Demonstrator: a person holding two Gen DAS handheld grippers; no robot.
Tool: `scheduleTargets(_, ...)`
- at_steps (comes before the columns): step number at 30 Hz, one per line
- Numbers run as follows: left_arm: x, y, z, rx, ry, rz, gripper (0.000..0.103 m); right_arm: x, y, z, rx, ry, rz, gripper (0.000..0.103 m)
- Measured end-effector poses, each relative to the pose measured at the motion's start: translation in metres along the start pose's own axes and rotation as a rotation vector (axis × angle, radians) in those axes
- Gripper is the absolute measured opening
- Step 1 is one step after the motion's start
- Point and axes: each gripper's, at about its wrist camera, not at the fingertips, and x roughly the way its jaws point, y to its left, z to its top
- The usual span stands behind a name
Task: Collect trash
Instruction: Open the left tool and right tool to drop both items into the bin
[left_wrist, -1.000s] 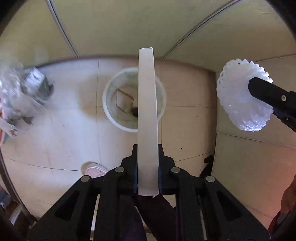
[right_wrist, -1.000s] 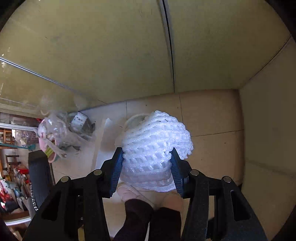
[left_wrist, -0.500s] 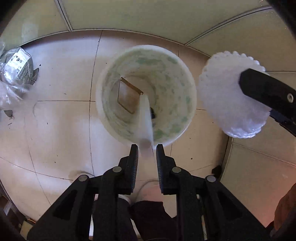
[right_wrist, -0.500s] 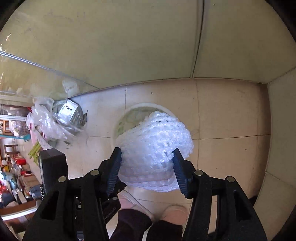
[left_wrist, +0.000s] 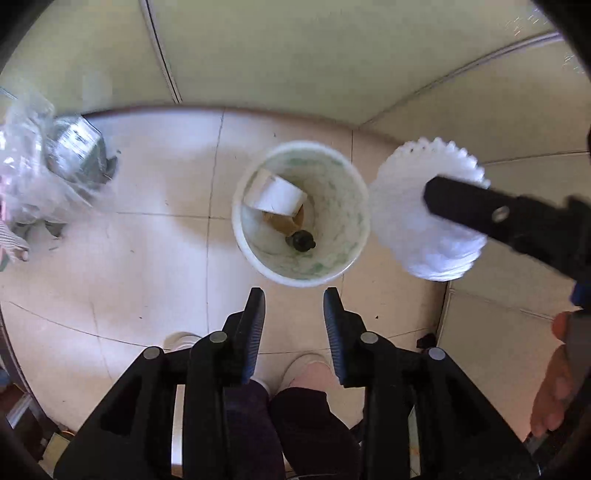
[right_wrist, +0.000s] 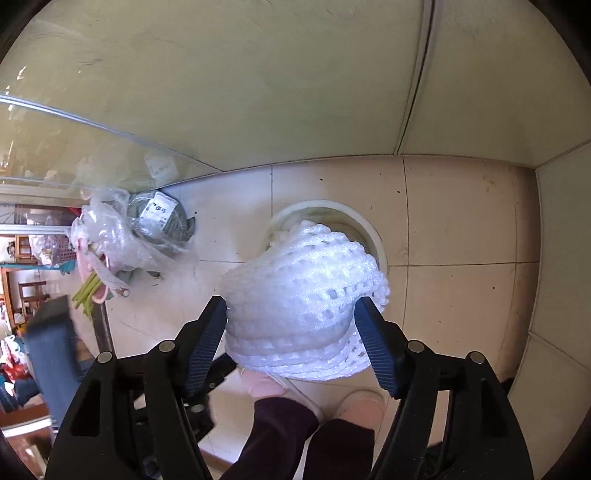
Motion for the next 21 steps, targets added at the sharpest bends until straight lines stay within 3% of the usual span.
scheduleTargets(5, -0.055, 0.006, 0.000, -0.002, -0.063, 0.030, 0.032, -0.022, 0.018, -0.001, -0.023, -0.001, -0.013, 0.069)
scheduleTargets(10, -0.093, 0.012, -0.005, -0.031, -0.124, 0.045, 0.039, -0.024, 0.032, -0.004, -0.059, -0.054, -0.037, 0.090)
scheduleTargets(15, -0.106, 0.023, -0.013, -0.054, -0.150, 0.061, 0.039, -0.015, 0.032, -0.007, -0.023, -0.036, -0.051, 0.090)
scheduleTargets(21, -0.131, 0.014, -0.020, -0.027, -0.145, 0.079, 0.039, -0.065, 0.040, -0.018, 0.004, -0.098, -0.071, 0.090)
